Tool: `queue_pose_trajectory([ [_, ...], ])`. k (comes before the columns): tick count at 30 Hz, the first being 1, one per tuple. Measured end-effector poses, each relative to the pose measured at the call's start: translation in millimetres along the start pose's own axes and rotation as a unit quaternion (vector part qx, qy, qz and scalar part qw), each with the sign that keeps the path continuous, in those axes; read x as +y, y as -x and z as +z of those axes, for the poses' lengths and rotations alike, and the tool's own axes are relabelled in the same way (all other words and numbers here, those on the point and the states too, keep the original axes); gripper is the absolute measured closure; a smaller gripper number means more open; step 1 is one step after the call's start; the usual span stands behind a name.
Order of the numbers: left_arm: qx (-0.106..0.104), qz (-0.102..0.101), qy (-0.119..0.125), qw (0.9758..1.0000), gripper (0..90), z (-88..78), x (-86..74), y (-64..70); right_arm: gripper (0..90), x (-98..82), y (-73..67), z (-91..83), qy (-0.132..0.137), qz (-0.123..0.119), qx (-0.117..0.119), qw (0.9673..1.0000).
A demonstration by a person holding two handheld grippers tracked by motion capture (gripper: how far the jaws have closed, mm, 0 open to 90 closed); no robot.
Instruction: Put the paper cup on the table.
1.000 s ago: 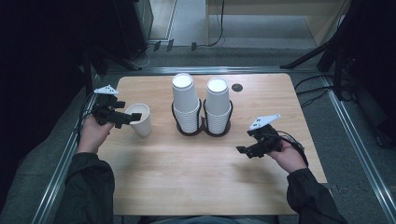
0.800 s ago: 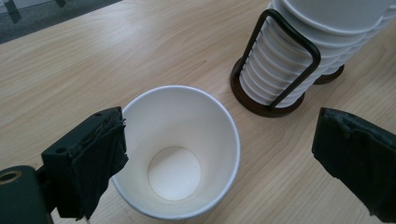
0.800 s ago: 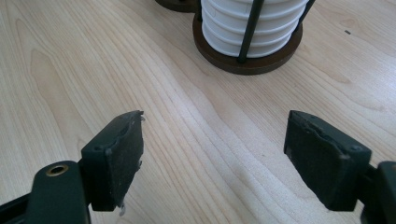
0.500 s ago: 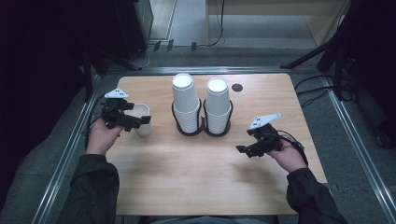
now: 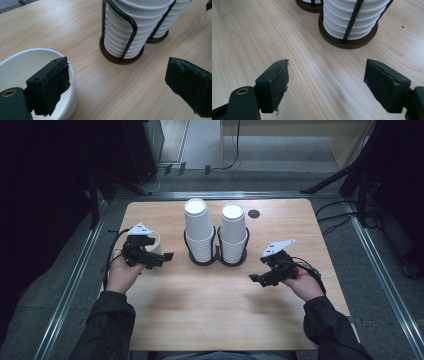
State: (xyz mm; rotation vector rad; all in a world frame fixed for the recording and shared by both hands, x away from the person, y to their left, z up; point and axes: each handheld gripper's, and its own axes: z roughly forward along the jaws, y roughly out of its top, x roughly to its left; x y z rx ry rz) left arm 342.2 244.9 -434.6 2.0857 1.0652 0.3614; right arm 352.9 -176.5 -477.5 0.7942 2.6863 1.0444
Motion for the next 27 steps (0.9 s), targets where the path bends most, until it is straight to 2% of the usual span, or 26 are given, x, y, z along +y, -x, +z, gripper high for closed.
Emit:
queue_pose_trajectory([
  [3,-0.001,0.003,-0.005,1.0,5.5,3.3,-0.9,4.6,20.1,1.6,-0.2,1.4,-0.001,-0.001,0.001,1.0],
  [4,-0.004,-0.001,-0.004,1.0,5.5,8.2,-2.8,10.5,20.1,2.2,0.0,1.8,0.0,-0.002,0.001,1.0],
  [7,-0.007,0.002,-0.006,1.0,5.5,14.0,-4.9,17.3,20.1,3.1,0.0,2.8,0.001,-0.005,0.002,1.0],
  [8,-0.013,0.008,-0.012,0.9998,5.5,19.8,-6.4,24.3,20.1,4.0,-0.3,4.2,0.0,-0.006,0.005,1.0],
  [9,-0.013,0.008,-0.012,0.9998,5.5,19.8,-6.4,24.3,20.1,4.5,-0.9,4.8,-0.001,-0.007,0.004,1.0],
  [15,-0.027,0.037,-0.028,0.9986,5.5,32.5,-6.6,44.0,20.1,6.8,-3.1,8.1,-0.005,-0.013,0.008,0.9999],
  [18,-0.03,0.053,-0.019,0.998,5.5,35.6,-6.6,52.9,20.1,7.5,-3.5,9.8,-0.008,-0.017,0.008,0.9998],
  [23,-0.042,0.068,-0.016,0.9967,5.5,42.9,-5.2,65.5,20.1,7.4,-4.6,11.5,-0.011,-0.016,0.009,0.9998],
  [27,-0.053,0.07,-0.022,0.9959,5.5,51.4,-4.2,74.6,20.1,7.7,-6.5,13.2,-0.014,-0.019,0.012,0.9996],
])
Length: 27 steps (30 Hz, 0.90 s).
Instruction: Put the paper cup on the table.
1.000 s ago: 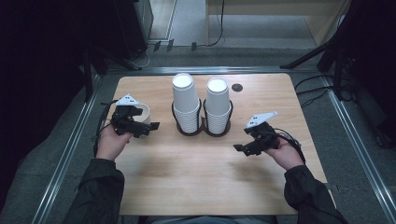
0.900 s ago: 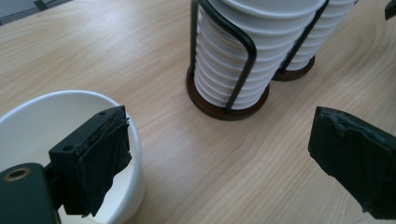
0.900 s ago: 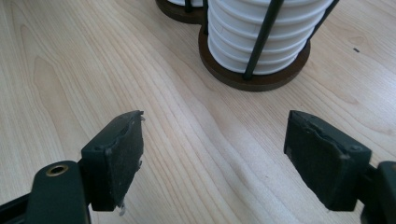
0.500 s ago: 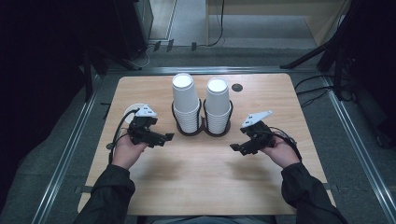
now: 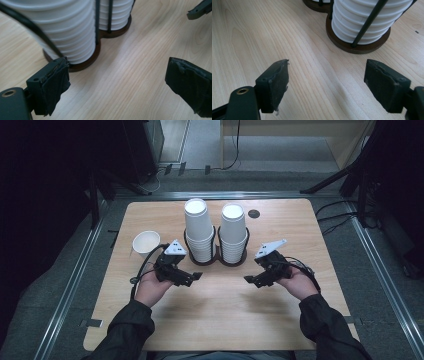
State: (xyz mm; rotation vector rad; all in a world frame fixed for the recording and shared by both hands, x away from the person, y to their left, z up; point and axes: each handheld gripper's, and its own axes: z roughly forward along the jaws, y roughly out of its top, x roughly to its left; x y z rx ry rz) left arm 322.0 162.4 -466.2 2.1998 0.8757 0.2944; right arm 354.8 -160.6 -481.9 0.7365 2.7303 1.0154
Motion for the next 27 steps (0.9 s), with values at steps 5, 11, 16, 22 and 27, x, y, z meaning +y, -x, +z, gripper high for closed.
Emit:
queue_pose_trajectory([
  [5,-0.015,0.005,-0.003,0.9999,5.5,9.4,4.1,8.4,20.1,0.4,-2.0,1.6,-0.001,0.0,0.002,1.0],
  [11,-0.02,0.011,0.002,0.9997,5.6,20.7,8.3,19.6,20.0,-0.3,-4.1,4.8,-0.004,-0.006,0.006,1.0],
  [16,-0.04,0.027,-0.006,0.9988,5.6,33.9,14.1,31.1,20.0,-1.3,-6.3,6.9,-0.009,-0.007,0.007,0.9999],
  [22,-0.057,0.032,-0.001,0.9978,5.6,38.8,19.6,36.2,20.0,-4.1,-8.9,5.3,-0.004,-0.006,0.007,0.9999],
  [27,-0.057,0.045,-0.01,0.9973,5.7,41.0,25.7,42.3,20.0,-7.0,-11.9,4.7,-0.006,-0.007,0.008,0.9999],
])
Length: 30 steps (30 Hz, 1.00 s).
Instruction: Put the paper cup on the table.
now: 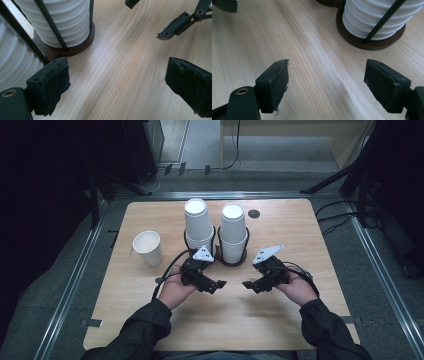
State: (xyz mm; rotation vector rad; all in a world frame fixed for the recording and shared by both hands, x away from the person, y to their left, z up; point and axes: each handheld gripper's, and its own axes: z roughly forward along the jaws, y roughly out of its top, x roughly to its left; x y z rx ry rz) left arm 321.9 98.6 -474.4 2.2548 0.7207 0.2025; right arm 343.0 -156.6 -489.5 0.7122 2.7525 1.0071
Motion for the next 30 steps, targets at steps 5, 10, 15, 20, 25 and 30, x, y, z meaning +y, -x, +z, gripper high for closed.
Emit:
queue_pose_trajectory([
  [5,-0.013,0.012,0.008,0.9998,6.7,-2.9,6.7,4.4,20.0,-1.9,-3.0,-2.6,0.006,-0.002,0.001,1.0],
  [10,-0.02,0.013,0.016,0.9996,6.6,-5.5,9.8,4.2,19.9,-3.9,-4.6,-6.3,0.012,0.0,-0.001,0.9999],
  [15,-0.021,0.011,0.015,0.9996,6.6,-7.5,8.9,0.8,19.9,-4.2,-4.9,-7.2,0.015,-0.001,0.0,0.9999],
  [20,-0.027,0.011,0.021,0.9993,6.6,-16.8,8.1,-3.0,19.9,-3.5,-5.3,-6.6,0.014,-0.005,0.003,0.9999],
  [25,-0.028,0.008,0.024,0.9993,6.6,-19.9,6.2,-5.9,19.9,-2.4,-5.4,-6.1,0.014,-0.009,0.004,0.9999],
  [30,-0.022,0.008,0.014,0.9996,6.6,-20.4,3.1,-9.7,19.9,-1.5,-5.2,-6.7,0.016,-0.008,0.005,0.9998],
])
